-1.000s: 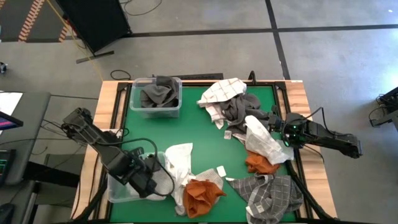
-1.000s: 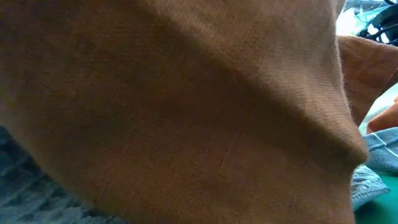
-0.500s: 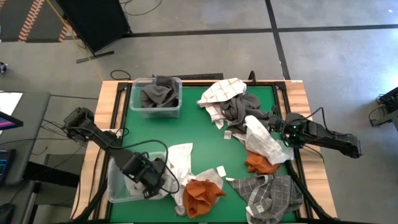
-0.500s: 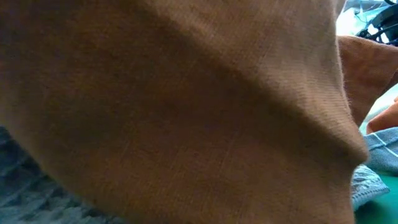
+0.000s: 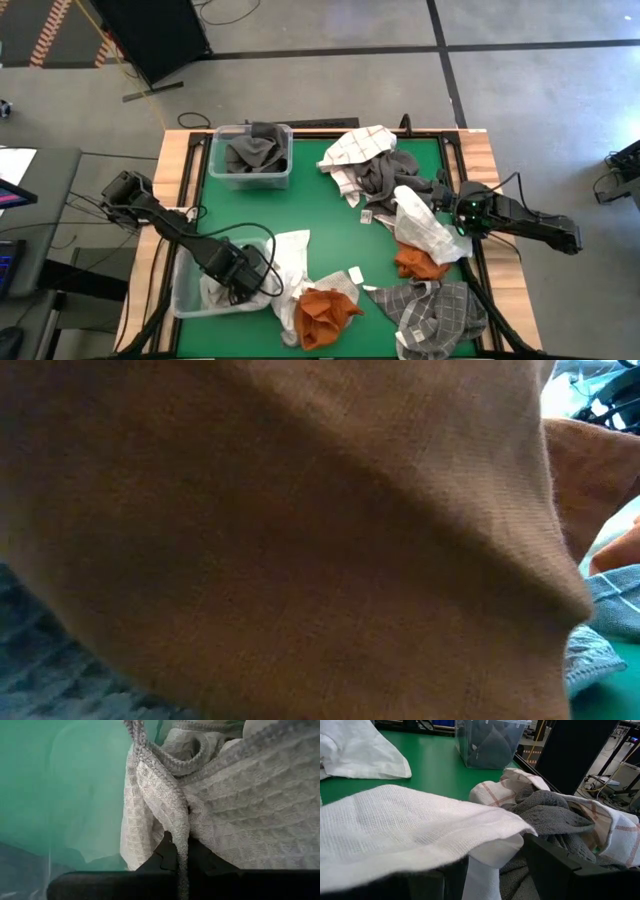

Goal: Sort towels by color in basket
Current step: Put the gray towel into the bottom transparent bin

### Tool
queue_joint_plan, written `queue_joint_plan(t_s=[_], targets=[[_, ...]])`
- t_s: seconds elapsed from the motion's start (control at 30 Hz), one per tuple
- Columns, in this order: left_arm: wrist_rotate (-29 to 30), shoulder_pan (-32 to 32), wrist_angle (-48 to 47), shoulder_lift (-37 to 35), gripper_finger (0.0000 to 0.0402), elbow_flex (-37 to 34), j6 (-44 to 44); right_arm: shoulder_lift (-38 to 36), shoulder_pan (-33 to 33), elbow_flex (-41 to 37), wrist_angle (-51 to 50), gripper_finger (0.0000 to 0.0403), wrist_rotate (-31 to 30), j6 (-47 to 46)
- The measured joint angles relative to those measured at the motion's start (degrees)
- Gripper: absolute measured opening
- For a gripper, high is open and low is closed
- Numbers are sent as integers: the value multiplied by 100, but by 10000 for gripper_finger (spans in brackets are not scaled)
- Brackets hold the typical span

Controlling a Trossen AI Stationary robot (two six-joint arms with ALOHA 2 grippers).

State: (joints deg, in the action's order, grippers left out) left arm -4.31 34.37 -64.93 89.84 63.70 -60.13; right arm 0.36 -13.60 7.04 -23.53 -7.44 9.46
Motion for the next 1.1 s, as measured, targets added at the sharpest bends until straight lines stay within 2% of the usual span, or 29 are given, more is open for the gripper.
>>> queue_joint_plan(t_s=[0.13, 0.3, 0.53, 0.67, 0.8, 0.9, 1.1], targets=[[6, 4, -63, 11, 5, 54, -79, 0, -1, -2, 0, 217, 0, -1], [-56, 3, -279, 22, 49, 353, -158, 0, 1, 1, 0, 217, 0, -1], [281, 2, -1182, 26, 121, 1201, -350, -2, 0, 1, 0, 217, 0, -1], [553, 1, -1488, 26, 145, 1806, -418, -2, -1, 0, 0, 217, 2, -1], [1147, 97, -1313, 22, 150, 2358, -291, -2, 1, 0, 0, 217, 1, -1], [1525, 191, -850, 16, 150, 2528, 70, -2, -1, 1, 0, 217, 1, -1], [1605, 311, 178, 220, 151, 2505, 759, 0, -1, 1, 0, 217, 0, 0]])
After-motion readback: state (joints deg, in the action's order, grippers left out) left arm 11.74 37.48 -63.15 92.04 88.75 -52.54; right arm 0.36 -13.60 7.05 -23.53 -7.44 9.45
